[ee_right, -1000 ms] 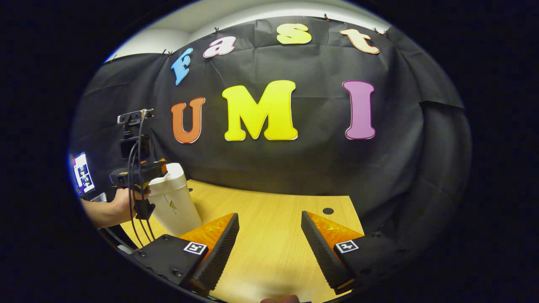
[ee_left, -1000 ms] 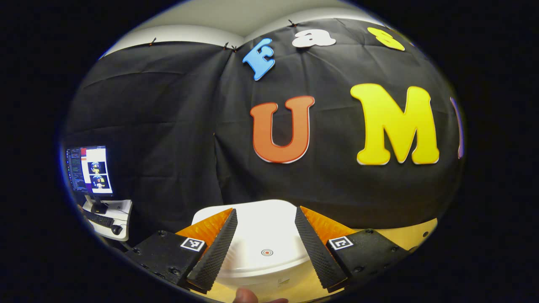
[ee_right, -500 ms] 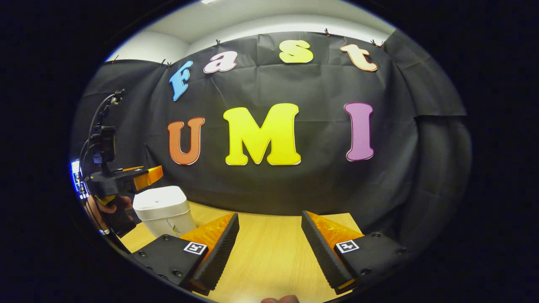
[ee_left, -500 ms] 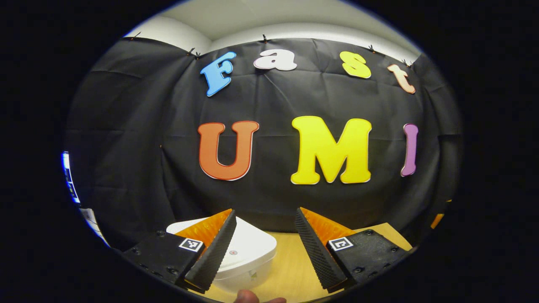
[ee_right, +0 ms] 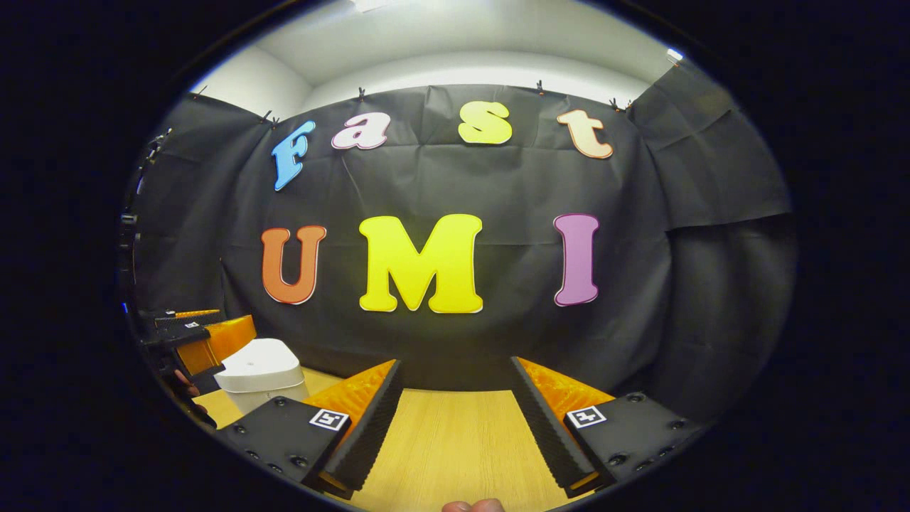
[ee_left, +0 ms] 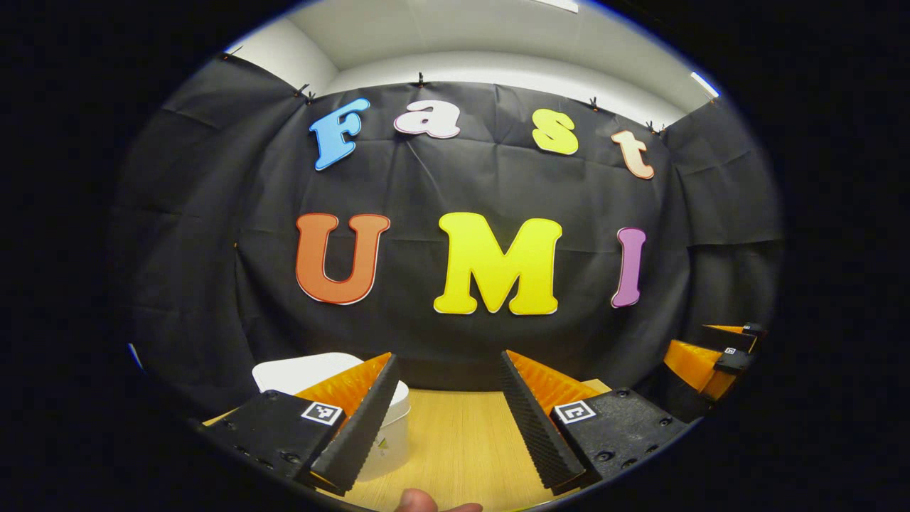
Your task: Press the lid of the desktop garbage bin to open it, pick up the crumpled paper on the desktop and throw it into the bin, then pick up the pop can on the desktop and drop it into the bin, and finally close the garbage bin lid.
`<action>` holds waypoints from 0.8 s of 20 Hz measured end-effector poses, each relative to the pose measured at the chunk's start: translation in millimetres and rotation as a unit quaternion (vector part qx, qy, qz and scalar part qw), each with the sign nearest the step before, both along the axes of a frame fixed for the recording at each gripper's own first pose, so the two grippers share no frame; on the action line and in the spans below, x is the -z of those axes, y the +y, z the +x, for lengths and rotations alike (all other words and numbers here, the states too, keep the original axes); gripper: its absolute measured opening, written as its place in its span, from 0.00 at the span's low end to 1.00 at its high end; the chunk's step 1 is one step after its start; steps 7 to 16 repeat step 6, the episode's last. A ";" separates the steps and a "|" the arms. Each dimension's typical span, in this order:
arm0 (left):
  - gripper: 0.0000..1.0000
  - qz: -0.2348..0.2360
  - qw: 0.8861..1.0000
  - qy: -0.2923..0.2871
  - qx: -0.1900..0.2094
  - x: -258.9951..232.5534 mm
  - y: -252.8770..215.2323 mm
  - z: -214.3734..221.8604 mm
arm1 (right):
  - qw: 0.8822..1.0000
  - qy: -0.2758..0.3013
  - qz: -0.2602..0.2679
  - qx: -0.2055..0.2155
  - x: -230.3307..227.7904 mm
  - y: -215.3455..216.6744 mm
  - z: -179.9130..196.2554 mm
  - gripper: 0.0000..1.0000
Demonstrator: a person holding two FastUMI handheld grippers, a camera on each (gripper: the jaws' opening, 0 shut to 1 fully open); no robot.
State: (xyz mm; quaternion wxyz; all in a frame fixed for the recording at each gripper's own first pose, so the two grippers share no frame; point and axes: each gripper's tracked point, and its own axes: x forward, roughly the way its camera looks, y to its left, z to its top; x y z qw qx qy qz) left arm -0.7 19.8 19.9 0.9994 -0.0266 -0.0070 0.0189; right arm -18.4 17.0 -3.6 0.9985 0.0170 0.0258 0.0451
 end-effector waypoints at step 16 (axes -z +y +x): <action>0.92 0.011 1.000 -0.003 0.011 4.6 -9.6 -13.5 | 1.000 -0.002 -0.017 0.002 6.3 10.7 -9.6 0.93</action>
